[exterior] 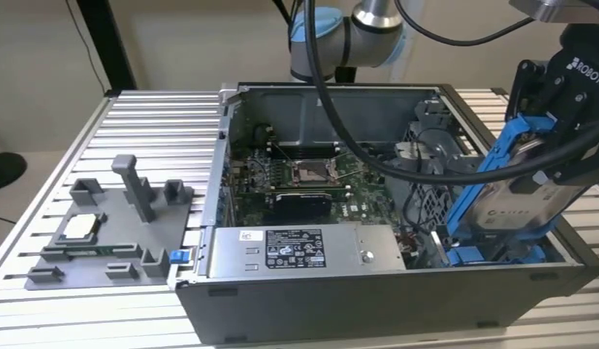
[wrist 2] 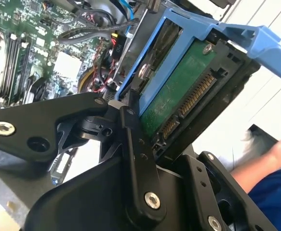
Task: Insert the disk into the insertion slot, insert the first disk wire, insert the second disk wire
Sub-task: 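Insert the disk into the insertion slot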
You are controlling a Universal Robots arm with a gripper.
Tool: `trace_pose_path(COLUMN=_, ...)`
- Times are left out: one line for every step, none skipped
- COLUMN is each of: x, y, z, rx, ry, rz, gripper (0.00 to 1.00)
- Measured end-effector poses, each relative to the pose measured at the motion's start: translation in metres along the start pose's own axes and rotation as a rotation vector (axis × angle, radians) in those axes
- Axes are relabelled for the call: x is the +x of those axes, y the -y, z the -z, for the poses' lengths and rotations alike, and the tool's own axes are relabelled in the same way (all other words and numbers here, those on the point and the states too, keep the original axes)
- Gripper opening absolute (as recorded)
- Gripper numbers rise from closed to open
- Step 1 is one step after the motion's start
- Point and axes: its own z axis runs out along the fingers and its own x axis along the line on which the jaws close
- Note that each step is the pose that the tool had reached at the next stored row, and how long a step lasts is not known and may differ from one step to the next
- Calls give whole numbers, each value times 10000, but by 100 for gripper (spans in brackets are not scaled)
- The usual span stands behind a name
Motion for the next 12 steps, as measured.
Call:
trace_pose_path(x=0, y=1, z=-13, rx=-1, ry=-2, rz=53, gripper=0)
trace_pose_path(x=0, y=2, z=-24, rx=-1, ry=-6, rz=115, gripper=0)
trace_pose_path(x=0, y=3, z=-36, rx=-1, ry=-9, rz=173, gripper=0)
trace_pose_path(x=-1, y=4, z=-49, rx=-1, ry=-12, rz=230, gripper=0)
trace_pose_path(x=-1, y=4, z=-61, rx=-1, ry=-15, rz=278, gripper=0)
trace_pose_path(x=-3, y=5, z=-72, rx=-1, ry=-16, rz=304, gripper=0)
trace_pose_path(x=-6, y=5, z=-82, rx=-1, ry=-16, rz=324, gripper=0)
trace_pose_path(x=-10, y=5, z=-90, rx=-1, ry=-17, rz=339, gripper=0)
trace_pose_path(x=-14, y=5, z=-97, rx=-2, ry=-16, rz=351, gripper=0)
trace_pose_path(x=-18, y=5, z=-103, rx=-2, ry=-10, rz=363, gripper=0)
trace_pose_path(x=-21, y=6, z=-110, rx=-2, ry=2, rz=372, gripper=0)
trace_pose_path(x=-23, y=6, z=-116, rx=-3, ry=15, rz=382, gripper=0)
